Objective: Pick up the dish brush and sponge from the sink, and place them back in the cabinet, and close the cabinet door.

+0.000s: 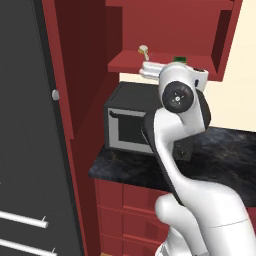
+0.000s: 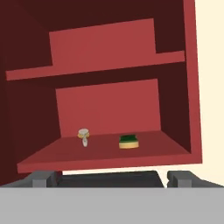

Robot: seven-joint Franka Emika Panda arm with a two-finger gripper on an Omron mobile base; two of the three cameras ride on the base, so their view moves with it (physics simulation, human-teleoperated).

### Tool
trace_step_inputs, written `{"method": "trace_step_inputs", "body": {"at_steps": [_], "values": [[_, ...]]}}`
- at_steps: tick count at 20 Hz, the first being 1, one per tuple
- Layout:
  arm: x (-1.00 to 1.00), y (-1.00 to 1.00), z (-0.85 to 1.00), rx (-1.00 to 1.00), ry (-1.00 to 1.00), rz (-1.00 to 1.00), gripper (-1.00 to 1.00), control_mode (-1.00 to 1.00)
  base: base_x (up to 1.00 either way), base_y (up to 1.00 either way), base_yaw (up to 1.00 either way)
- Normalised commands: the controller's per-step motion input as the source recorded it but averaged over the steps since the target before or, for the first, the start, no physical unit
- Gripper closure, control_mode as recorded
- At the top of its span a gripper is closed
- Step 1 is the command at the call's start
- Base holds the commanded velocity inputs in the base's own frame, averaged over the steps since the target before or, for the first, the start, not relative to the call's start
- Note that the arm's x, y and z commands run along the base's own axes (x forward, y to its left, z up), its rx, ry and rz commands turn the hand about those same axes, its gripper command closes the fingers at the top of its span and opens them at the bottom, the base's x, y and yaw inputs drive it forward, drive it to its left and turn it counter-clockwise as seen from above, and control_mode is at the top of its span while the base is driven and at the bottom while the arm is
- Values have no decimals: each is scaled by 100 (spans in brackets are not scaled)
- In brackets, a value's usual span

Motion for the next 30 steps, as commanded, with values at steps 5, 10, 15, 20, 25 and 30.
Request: {"method": "trace_step_inputs", "body": {"at_steps": [5, 10, 15, 20, 25, 30], "values": [[-52, 18, 14, -2, -1, 0, -100, -100, 0, 0, 0], [-48, 3, 18, 0, 0, 0, -100, -100, 0, 0, 0], [-46, 0, 20, 0, 0, 0, -100, -100, 0, 0, 0], [-52, 0, 12, 0, 0, 0, -100, -100, 0, 0, 0], [-56, 11, 1, -2, 0, 0, -100, -100, 0, 0, 0], [-53, 25, 0, 0, -3, 0, -100, -100, 0, 0, 0]]}}
